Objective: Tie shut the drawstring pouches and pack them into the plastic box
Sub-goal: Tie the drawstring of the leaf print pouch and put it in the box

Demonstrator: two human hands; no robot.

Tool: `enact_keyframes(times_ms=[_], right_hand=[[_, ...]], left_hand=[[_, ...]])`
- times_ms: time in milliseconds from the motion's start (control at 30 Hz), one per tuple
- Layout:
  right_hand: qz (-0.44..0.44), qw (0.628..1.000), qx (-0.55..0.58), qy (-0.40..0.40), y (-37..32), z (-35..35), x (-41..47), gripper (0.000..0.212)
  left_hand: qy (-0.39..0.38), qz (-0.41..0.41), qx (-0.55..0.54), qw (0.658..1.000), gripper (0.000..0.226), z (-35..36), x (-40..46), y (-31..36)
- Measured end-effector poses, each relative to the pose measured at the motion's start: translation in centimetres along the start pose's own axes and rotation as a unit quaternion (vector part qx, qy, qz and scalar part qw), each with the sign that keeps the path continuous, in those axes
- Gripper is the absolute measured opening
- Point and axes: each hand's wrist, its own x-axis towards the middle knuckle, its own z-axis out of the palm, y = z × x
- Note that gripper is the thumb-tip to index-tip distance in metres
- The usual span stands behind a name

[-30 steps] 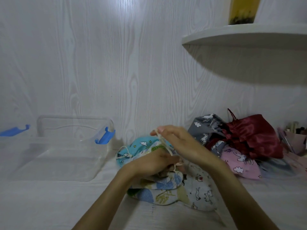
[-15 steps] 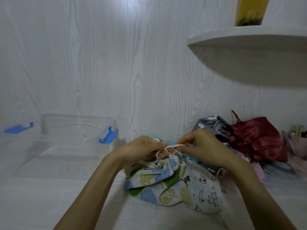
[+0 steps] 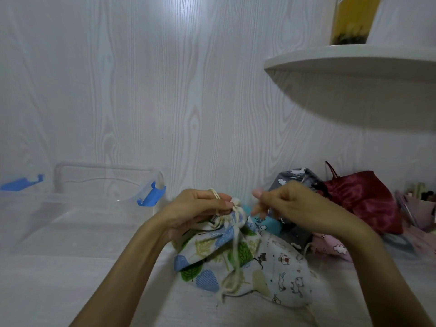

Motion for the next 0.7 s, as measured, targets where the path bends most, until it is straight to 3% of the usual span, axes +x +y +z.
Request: enact_keyframes(times_ms=[67,167,400,567,700], right_hand=[[-0.008,0.999,-0.029,0.022,0.4,1.1,0.9,0.026],[-0.034,0.999,-0.007,-0.024,0.9,2.8,1.6,0.023],[-0.029,0.992,0.087,0.087,1.5,4.2,2.2,0.007],[-0.005,0.984,0.135,0.115,1.6,4.5,2.4,0.008],[-0.025,0.984,0.158,0.079,1.4,4.9,2.5,0.008]], left_hand=[[0.005,0.008,0.031,0.999,0.008,0.1,0.0,-0.1],[0.017,0.042,0.107,0.993,0.008,0.5,0.1,-0.1],[0.089,0.118,0.152,0.977,0.015,1.8,-0.3,-0.1],[0.198,0.205,0.252,0.925,0.017,1.6,-0.1,-0.8],[0.232,0.247,0.271,0.901,0.009,1.4,0.3,-1.6]])
